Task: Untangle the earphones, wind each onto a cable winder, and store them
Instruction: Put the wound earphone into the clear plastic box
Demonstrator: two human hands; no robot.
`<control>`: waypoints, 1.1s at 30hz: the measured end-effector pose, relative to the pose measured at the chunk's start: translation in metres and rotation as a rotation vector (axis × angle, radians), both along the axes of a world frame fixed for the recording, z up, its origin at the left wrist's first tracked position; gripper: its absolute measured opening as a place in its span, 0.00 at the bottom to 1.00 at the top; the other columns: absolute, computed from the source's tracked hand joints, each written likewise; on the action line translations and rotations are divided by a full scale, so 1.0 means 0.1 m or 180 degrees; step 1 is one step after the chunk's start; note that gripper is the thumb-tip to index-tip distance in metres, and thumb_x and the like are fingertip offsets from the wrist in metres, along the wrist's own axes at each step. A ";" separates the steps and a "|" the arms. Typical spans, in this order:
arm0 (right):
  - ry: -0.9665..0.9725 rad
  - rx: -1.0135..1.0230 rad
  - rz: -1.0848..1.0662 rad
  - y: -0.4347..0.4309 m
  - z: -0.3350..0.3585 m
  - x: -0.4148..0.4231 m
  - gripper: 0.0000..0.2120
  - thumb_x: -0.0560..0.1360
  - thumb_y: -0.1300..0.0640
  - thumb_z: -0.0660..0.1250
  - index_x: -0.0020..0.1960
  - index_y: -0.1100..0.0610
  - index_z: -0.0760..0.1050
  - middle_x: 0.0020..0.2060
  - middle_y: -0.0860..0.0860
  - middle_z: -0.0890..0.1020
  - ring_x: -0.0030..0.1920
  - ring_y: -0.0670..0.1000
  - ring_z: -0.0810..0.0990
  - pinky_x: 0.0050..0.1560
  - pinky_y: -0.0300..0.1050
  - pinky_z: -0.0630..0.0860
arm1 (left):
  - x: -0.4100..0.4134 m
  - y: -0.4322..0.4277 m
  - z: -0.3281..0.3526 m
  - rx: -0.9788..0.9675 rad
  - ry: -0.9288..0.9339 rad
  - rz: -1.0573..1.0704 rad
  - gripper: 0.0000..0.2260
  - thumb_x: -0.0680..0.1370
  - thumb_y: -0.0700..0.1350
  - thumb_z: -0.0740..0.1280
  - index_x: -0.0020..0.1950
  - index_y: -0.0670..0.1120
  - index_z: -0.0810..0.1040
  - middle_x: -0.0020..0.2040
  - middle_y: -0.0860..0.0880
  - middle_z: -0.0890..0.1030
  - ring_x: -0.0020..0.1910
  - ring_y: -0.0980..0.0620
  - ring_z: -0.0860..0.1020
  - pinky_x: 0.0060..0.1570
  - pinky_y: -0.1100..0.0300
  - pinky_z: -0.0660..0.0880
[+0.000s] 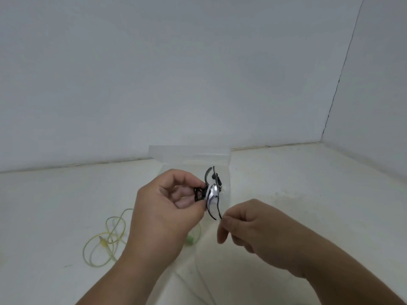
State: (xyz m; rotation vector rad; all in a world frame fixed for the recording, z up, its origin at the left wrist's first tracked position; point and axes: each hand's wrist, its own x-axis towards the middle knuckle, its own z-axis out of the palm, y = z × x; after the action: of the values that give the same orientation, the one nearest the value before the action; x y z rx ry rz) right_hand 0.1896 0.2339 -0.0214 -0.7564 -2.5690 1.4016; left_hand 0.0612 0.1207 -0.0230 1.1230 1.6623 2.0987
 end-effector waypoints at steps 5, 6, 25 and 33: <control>0.0090 -0.0067 0.0311 -0.02 0.04 0.02 0.16 0.82 0.50 0.60 0.42 0.49 0.83 0.26 0.42 0.70 0.28 0.43 0.66 0.33 0.37 0.65 | -0.08 0.03 -0.06 -0.0120 0.0106 0.0254 0.15 0.67 0.27 0.74 0.40 0.48 0.82 0.28 0.54 0.72 0.26 0.57 0.67 0.32 0.66 0.69; 0.0100 -0.0101 0.0353 -0.02 0.05 0.03 0.16 0.82 0.50 0.61 0.42 0.50 0.83 0.26 0.42 0.70 0.27 0.43 0.66 0.32 0.37 0.65 | -0.07 0.03 -0.06 -0.0151 0.0149 0.0272 0.15 0.68 0.27 0.74 0.40 0.47 0.82 0.28 0.54 0.71 0.26 0.57 0.67 0.32 0.65 0.69; 0.1753 0.1249 -0.1086 0.07 0.11 0.06 0.14 0.73 0.53 0.72 0.32 0.57 0.77 0.21 0.45 0.68 0.24 0.44 0.64 0.27 0.35 0.64 | 0.05 -0.05 -0.05 -0.0747 0.1440 -0.0069 0.15 0.67 0.32 0.76 0.40 0.53 0.83 0.40 0.56 0.84 0.44 0.56 0.83 0.48 0.68 0.77; 0.1134 0.0025 -0.1064 0.10 0.04 0.05 0.14 0.77 0.52 0.69 0.34 0.54 0.81 0.22 0.46 0.65 0.23 0.46 0.60 0.23 0.35 0.59 | 0.06 -0.04 0.01 -0.0262 0.0140 -0.0749 0.12 0.62 0.32 0.73 0.37 0.49 0.83 0.36 0.47 0.84 0.35 0.52 0.83 0.38 0.62 0.79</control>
State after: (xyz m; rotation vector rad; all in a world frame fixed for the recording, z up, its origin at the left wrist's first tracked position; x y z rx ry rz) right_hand 0.1941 0.2439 -0.0177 -0.8046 -2.0680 1.2840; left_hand 0.0674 0.1167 -0.0216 1.2782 1.5356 1.8572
